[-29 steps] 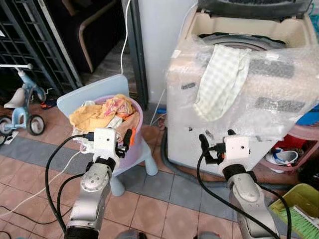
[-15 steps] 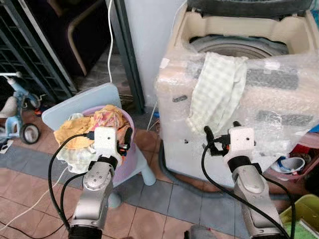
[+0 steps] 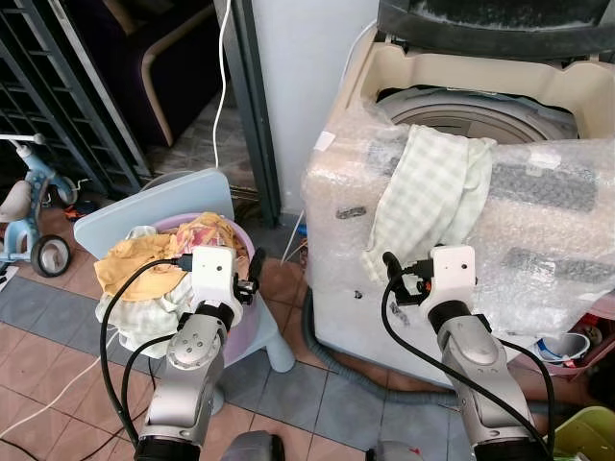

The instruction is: Clothes washing

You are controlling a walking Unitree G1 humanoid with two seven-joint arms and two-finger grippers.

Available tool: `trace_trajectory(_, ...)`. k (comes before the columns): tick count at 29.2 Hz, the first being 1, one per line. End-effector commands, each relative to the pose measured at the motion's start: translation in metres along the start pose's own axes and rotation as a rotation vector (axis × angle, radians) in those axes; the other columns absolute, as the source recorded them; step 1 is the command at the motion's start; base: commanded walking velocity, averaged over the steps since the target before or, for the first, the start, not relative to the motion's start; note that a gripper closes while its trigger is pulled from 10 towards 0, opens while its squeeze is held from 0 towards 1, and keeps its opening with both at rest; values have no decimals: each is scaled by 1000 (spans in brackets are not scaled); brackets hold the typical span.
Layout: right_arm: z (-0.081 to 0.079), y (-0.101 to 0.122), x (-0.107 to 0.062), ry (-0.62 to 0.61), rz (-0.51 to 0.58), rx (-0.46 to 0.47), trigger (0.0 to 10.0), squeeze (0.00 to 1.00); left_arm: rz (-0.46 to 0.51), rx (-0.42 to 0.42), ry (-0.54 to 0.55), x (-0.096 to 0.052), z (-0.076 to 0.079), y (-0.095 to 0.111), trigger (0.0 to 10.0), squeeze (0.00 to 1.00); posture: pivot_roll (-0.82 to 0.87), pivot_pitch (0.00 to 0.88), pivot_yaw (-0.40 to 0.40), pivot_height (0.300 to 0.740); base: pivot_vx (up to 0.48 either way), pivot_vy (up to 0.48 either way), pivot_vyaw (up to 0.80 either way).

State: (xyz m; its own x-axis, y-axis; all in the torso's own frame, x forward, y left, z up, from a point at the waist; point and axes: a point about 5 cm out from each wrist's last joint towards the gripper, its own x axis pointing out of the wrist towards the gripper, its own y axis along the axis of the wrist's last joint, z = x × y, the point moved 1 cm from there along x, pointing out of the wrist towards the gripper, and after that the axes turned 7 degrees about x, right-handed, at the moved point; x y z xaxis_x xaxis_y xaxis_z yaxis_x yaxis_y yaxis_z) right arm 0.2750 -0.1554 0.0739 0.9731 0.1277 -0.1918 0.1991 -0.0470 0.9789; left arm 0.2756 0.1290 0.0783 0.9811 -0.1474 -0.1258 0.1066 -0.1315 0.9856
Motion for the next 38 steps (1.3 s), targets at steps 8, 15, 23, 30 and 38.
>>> trace_trajectory(8, -16, -9, 11, 43, -76, 50, 0, 0, -17, 2, 16, 0, -2, -2, 10000, 0, -41, 66, 56, 740, 0, 0, 0)
trace_trajectory(15, -18, -9, 23, 12, -94, 120, 0, 0, -21, -1, 21, 0, -2, -2, 10000, 0, -36, 67, 52, 740, 0, 0, 0)
trace_trajectory(23, -20, -5, 31, 7, -78, 136, 0, 0, -25, 1, 23, -1, -2, -2, 10000, 0, -28, 72, 51, 740, 0, 0, 0)
trace_trajectory(30, -15, -2, 31, -9, -57, 156, 0, 0, -29, 5, 24, -2, -2, -3, 10000, 0, -29, 76, 52, 740, 0, 0, 0)
trace_trajectory(38, -5, 2, 32, -23, -40, 170, 0, 0, -28, 9, 24, 0, -1, -3, 10000, 0, -31, 76, 51, 740, 0, 0, 0)
